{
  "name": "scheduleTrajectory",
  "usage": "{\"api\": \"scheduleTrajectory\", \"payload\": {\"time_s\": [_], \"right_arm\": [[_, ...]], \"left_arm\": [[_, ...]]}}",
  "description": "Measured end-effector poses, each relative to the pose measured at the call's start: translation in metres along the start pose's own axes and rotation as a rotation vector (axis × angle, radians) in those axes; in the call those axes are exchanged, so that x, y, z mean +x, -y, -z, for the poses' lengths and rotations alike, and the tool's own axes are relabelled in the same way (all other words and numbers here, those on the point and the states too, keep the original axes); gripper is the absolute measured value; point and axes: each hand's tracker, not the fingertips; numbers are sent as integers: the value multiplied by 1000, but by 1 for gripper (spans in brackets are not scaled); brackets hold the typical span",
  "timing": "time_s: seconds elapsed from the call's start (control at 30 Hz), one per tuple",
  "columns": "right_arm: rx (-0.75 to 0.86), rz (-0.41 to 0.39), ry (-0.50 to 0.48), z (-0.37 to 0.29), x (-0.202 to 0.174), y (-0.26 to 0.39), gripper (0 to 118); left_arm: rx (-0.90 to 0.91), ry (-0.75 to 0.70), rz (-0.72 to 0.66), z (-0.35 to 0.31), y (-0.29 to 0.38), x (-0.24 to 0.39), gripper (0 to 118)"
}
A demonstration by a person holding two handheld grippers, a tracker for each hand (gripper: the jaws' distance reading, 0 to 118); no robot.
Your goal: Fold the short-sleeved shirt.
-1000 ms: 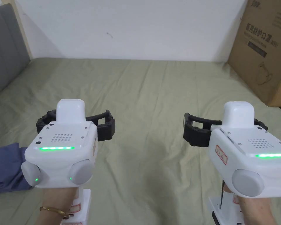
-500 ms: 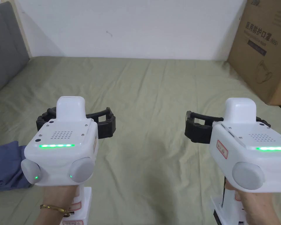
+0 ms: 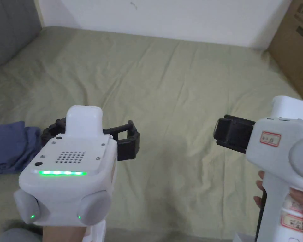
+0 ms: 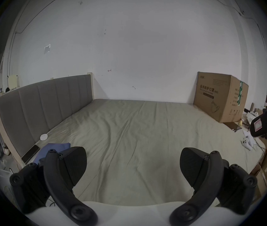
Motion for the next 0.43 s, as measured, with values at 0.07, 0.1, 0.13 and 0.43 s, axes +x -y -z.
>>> {"api": "scheduleTrajectory", "payload": {"time_s": [0.07,0.1,0.13,0.43], "right_arm": [[19,-36,56,-1,-10,9,118],[38,-48,88,-1,-15,15,118],[74,-49,103,0,-19,20,118],[-111,53,-27,71,-14,1,118]], "left_arm": [[-18,-13,15,4,6,0,114],[-30,-21,21,6,10,-1,114],[-39,-26,21,9,12,-2,114],[-126,-75,-27,49,24,-16,114]]}}
